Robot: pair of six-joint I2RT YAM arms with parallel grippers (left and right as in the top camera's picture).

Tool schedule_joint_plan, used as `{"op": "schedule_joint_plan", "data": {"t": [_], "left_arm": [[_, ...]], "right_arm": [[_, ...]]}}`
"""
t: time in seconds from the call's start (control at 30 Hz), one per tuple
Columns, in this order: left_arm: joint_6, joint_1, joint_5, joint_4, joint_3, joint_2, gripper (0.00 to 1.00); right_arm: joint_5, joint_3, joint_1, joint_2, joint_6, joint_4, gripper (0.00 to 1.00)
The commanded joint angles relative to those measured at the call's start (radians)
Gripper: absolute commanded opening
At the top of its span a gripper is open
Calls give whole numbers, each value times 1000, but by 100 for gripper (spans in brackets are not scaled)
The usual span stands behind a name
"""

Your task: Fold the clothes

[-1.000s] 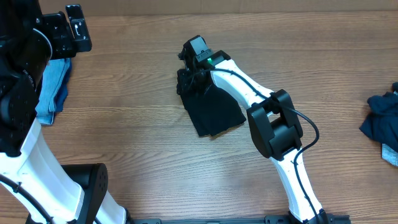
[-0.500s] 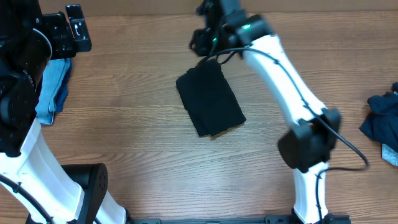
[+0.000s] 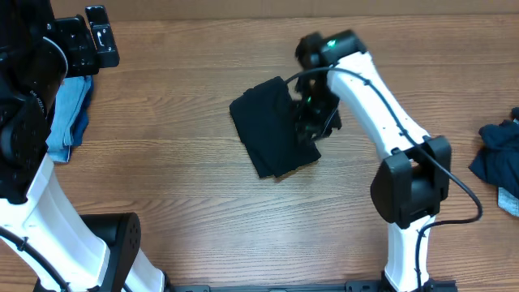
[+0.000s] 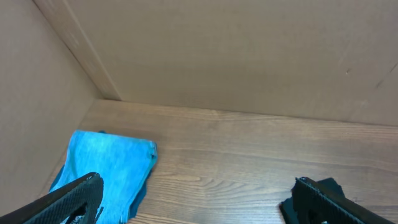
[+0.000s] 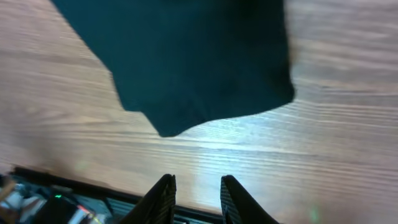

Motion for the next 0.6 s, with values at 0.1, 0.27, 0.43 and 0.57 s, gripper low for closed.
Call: {"op": "schedule_joint_plan", "data": {"t": [0.1, 0.27, 0.43, 0.57], "left_arm": [[-7, -6, -9, 2, -2, 10, 100], [-7, -6, -9, 2, -2, 11, 100], [-7, -6, -10, 2, -2, 11, 100], [-7, -6, -9, 2, -2, 13, 100]], "right_arm": [[-45, -231, 132, 6, -2, 193, 29], [-51, -306, 187, 6, -4, 384, 29], [-159, -275, 200, -9, -103, 382, 29], [-158, -223, 199, -63, -158, 366, 33]]}}
